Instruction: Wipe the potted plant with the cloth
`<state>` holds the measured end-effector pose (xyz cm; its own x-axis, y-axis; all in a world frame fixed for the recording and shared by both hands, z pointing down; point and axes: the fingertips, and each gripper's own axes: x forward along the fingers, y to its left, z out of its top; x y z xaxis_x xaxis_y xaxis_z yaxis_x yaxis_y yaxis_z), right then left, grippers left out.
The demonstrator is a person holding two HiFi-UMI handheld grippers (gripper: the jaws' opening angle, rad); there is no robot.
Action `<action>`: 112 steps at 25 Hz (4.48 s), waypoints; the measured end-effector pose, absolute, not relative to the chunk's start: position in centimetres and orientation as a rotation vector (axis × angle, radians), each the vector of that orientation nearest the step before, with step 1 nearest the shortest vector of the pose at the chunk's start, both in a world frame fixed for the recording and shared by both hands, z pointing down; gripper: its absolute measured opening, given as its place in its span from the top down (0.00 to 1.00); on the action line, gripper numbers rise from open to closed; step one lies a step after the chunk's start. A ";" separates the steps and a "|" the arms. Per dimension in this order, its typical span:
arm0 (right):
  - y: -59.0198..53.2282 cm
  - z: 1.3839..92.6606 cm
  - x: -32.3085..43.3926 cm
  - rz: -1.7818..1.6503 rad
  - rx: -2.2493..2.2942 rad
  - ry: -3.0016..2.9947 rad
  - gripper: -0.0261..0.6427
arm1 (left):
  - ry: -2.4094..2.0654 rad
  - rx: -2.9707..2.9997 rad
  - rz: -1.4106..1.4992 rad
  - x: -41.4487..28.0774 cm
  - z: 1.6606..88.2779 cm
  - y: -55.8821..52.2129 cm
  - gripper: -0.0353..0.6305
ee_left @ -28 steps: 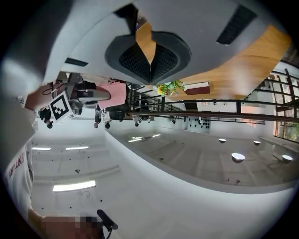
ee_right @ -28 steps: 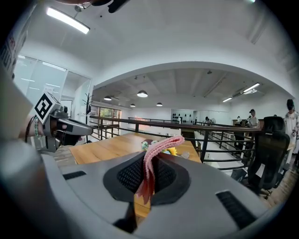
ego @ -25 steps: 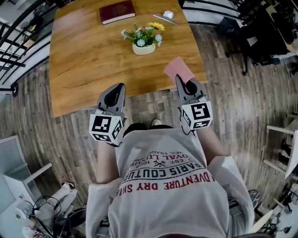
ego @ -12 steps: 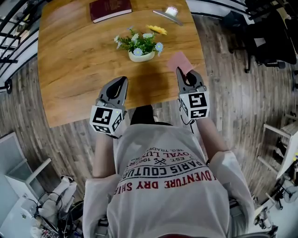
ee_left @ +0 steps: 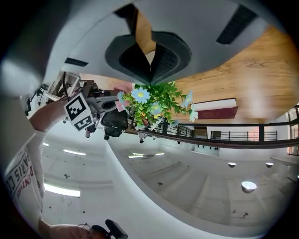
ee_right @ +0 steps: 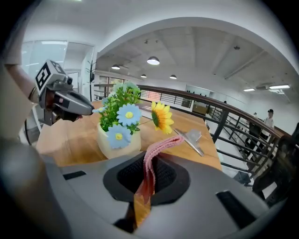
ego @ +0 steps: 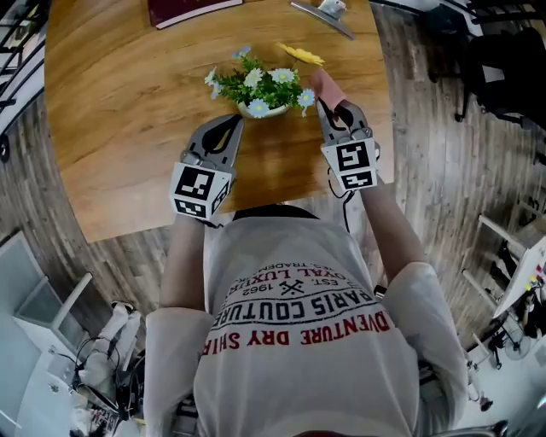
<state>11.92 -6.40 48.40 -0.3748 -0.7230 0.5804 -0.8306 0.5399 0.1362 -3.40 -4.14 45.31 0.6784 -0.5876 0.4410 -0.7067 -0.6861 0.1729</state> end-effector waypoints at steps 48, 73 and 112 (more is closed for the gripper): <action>-1.2 51.4 -4.1 0.474 0.670 -2.396 0.91 | -0.598 2.684 0.513 -1.1 46.9 -6.3 0.92; -1.3 50.8 9.8 0.532 0.674 -2.280 0.91 | -1.065 2.492 0.472 -1.1 46.3 -4.0 0.92; -13.9 50.1 1.3 -0.023 -0.116 -2.475 0.91 | -1.323 2.250 0.346 -1.1 47.6 -7.1 0.92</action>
<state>1.26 -13.90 50.08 -0.7836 0.0778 0.6164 0.0891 0.9959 -0.0124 -1.09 -7.10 47.61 0.4947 -0.7403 0.4551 -0.8683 -0.4002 0.2930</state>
